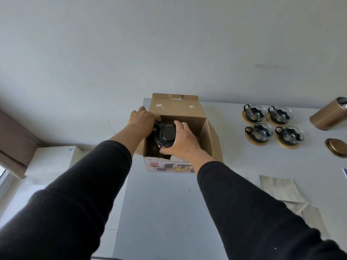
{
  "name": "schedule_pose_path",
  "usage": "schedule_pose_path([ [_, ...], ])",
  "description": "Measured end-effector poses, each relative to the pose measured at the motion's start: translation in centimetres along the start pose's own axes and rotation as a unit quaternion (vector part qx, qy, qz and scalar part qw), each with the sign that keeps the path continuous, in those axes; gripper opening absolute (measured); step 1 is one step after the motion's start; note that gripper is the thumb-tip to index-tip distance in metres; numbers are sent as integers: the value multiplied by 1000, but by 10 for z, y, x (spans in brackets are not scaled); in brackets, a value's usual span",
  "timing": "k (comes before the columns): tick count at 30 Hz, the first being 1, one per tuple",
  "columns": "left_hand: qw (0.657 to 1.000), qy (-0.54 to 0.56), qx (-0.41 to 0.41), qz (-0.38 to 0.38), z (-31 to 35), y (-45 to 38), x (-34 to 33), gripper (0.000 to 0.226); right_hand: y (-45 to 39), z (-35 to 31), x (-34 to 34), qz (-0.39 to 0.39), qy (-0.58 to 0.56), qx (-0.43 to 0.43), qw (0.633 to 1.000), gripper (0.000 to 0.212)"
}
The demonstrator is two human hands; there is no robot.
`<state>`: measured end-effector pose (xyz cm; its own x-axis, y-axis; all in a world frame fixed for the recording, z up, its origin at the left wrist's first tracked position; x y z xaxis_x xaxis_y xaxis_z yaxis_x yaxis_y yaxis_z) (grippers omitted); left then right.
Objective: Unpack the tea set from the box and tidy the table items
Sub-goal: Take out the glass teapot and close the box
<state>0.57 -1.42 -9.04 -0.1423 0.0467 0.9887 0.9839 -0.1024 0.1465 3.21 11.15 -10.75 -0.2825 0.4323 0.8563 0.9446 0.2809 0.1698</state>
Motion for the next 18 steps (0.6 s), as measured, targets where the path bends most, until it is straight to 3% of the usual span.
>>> schedule_pose_path([
  [18, 994, 80, -20, 68, 25, 20, 122, 30, 33, -27, 124, 49, 26, 41, 998, 104],
])
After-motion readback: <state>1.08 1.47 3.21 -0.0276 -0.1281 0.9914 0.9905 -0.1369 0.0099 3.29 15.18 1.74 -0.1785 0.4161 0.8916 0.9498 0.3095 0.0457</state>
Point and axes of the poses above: each hand's wrist, its own y-axis away from the middle knuckle, its own x-axis out of the back of the hand, z = x × y, the point moved 9 cm from there along -y, towards the middle knuckle, and after that the axes turned 6 degrees about -x, right-handed, at the moved point
